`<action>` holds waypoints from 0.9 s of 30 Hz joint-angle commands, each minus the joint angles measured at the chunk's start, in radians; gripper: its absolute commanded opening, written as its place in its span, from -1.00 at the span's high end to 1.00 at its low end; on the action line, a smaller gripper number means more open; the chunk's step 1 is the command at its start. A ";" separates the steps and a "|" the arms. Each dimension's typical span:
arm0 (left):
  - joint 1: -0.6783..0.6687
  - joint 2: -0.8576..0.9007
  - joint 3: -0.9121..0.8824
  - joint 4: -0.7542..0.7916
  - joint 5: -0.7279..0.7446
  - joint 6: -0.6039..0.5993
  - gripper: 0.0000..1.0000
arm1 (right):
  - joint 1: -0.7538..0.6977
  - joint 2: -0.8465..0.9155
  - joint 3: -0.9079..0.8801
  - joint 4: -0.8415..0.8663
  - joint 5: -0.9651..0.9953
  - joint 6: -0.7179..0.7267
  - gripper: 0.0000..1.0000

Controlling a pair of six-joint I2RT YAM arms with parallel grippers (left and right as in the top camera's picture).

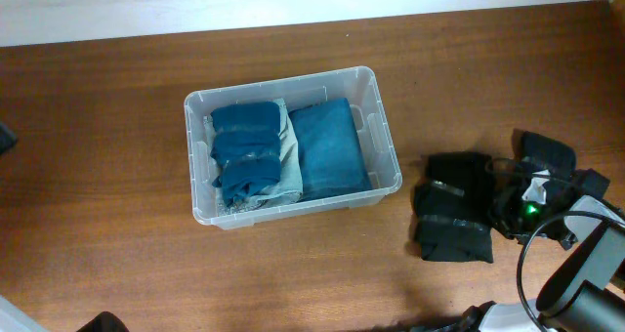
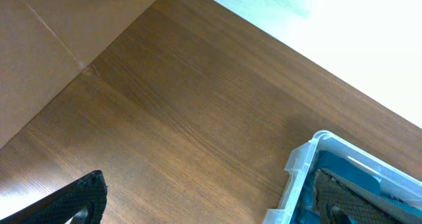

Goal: Pack container
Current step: 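Move the right gripper to the black garment and grasp it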

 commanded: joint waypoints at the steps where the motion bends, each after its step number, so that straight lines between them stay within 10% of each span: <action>1: 0.005 0.002 0.004 0.000 0.003 -0.005 -1.00 | 0.008 0.016 -0.011 0.030 -0.026 0.079 0.44; 9: 0.005 0.002 0.004 0.000 0.003 -0.005 -0.99 | 0.012 0.011 -0.010 0.075 -0.349 0.086 0.53; 20: 0.005 0.002 0.004 0.000 0.003 -0.005 -0.99 | 0.155 0.011 -0.011 0.059 -0.079 0.040 -0.14; 27: 0.005 0.002 0.004 0.000 0.003 -0.005 -1.00 | 0.283 0.011 -0.011 0.087 -0.037 0.058 0.28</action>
